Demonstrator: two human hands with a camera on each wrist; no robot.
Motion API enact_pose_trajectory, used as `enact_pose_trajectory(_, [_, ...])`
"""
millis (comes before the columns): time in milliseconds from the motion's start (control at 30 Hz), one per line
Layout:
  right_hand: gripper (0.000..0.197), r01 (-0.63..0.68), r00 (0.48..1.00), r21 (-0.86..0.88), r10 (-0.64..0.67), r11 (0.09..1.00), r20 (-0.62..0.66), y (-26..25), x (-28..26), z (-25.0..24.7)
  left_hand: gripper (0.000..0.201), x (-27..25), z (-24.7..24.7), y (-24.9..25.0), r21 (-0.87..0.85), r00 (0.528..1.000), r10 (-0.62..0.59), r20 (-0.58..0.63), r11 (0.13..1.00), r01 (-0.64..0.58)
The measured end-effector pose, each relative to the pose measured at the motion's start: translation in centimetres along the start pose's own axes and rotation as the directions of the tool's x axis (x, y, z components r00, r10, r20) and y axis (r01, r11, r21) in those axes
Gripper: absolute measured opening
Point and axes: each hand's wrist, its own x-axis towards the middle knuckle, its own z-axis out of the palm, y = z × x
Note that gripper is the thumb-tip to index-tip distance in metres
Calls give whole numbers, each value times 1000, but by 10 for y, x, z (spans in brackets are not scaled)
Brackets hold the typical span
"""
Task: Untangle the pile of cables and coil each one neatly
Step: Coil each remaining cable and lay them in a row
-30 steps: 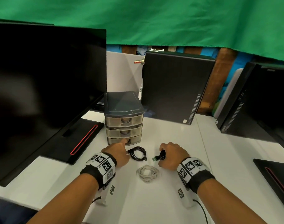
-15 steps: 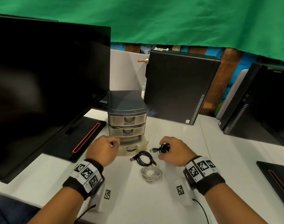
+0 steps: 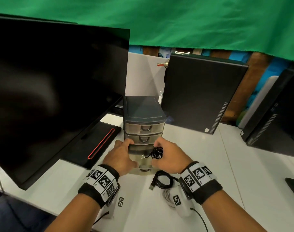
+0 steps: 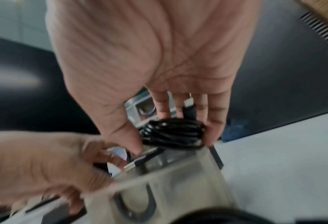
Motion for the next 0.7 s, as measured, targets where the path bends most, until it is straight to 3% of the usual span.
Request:
enact_pose_trajectory(300, [46,162,986,-246,-148,956,75,-13,7,11,80,1,3,-4,-27,999,34,6,999,-34])
enact_pose_trajectory(433, [19,194,976,-360,-215,913,-20,-16,4,11,79,1,4,-6,-30,999,40,-4,999,-40])
enact_pose_trajectory(600, [34,183,976,-289,-139,940,165,-24,2,19,75,4,4,-8,-35,998,58,2,998,-57])
enact_pose_trajectory(700, [35,190,981,-348,-169,918,90,-22,7,11,76,3,4,-8,-36,998,62,8,997,-62])
